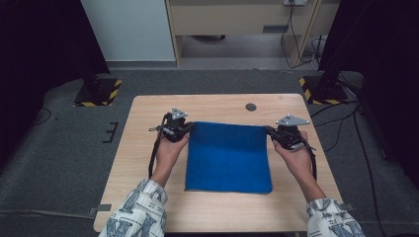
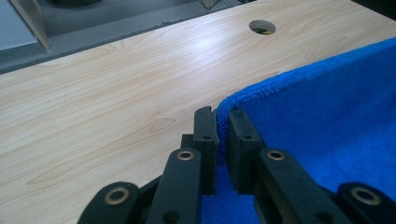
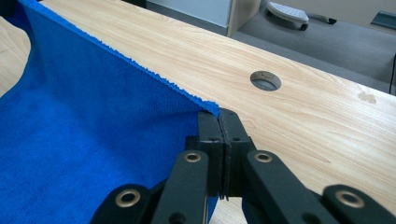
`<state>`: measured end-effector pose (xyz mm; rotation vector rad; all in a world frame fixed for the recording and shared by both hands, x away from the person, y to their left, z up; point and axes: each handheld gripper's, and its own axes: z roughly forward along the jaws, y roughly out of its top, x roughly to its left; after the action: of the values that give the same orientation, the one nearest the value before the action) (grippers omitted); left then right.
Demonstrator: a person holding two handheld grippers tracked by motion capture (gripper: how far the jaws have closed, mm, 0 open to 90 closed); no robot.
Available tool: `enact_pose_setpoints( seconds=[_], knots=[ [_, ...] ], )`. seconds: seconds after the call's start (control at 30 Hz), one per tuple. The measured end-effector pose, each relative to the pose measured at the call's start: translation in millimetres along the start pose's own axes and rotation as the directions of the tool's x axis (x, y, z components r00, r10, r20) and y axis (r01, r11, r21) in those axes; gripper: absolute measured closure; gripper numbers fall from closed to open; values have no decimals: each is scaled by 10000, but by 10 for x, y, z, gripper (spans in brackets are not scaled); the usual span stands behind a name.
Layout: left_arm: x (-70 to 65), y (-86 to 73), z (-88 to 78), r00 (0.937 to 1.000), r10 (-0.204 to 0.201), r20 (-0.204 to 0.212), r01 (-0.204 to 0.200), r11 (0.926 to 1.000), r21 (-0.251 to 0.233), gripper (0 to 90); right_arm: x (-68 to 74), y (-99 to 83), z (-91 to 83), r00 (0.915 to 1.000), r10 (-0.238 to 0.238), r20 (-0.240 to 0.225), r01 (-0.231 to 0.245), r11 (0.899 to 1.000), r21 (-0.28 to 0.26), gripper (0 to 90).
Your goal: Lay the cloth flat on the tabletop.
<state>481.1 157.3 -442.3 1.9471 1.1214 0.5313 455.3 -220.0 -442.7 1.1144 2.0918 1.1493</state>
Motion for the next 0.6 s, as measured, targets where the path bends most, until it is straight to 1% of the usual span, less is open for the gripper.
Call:
enact_pose_setpoints(
  seconds=[0.3, 0.6],
  knots=[
    [31, 15, 85, 9999, -75, -103, 77, 9998, 163, 832, -47, 30, 58, 9999, 116, -78, -116, 9999, 37, 893],
    [95, -2, 213, 9995, -238, -217, 248, 9987, 449, 832, -76, 11, 223, 9996, 291, -25, -290, 9990, 326, 893]
  ],
)
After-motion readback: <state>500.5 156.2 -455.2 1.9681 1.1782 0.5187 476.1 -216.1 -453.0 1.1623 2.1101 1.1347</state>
